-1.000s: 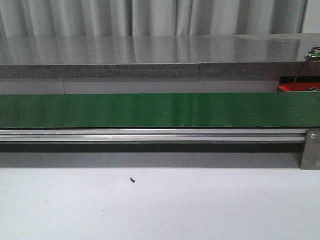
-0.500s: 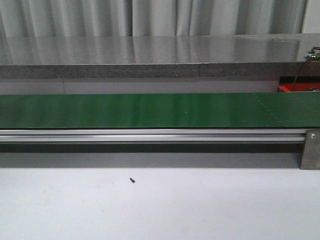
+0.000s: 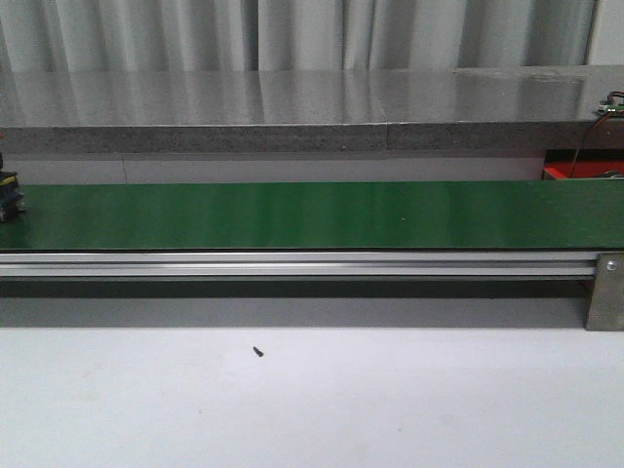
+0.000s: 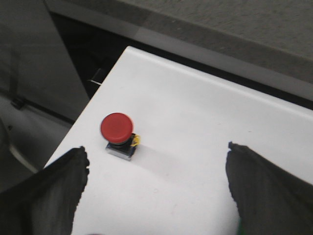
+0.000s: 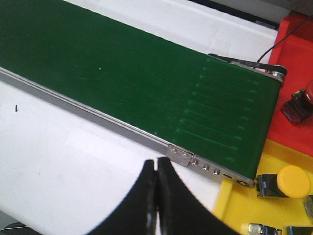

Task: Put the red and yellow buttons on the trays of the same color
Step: 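Grasp another red button on the table with the left gripper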

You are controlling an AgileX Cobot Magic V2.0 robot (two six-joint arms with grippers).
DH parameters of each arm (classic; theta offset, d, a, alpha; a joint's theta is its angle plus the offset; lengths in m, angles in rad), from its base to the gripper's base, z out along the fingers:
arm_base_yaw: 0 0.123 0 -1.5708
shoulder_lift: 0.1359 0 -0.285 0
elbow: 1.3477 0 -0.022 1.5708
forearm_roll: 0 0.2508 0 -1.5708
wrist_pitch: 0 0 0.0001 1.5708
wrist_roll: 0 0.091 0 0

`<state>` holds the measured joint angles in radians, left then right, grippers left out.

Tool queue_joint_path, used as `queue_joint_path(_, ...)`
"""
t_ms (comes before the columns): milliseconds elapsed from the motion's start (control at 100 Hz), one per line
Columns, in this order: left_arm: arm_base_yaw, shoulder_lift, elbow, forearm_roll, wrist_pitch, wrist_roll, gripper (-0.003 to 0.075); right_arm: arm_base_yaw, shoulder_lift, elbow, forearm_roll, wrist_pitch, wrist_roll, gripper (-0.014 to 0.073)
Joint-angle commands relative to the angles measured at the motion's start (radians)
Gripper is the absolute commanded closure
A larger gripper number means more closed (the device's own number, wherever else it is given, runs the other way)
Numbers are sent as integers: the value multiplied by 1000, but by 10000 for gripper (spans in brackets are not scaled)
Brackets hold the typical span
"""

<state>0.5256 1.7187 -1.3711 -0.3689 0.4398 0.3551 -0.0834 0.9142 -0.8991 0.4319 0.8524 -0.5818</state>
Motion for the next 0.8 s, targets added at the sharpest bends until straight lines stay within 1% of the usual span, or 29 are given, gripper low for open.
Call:
queue_joint_path(0,24,6,-63,-16,-53,1,149,1,-5,-25,16,-60,-7,688)
queue_joint_path(400,31,239,-261,0,-63,1,149,1,-5,-25,16,-52,-7,688)
queue_joint_path(790,32,364,-386,42,-63,1,149,1,-5,-25,16,-50,-7,688)
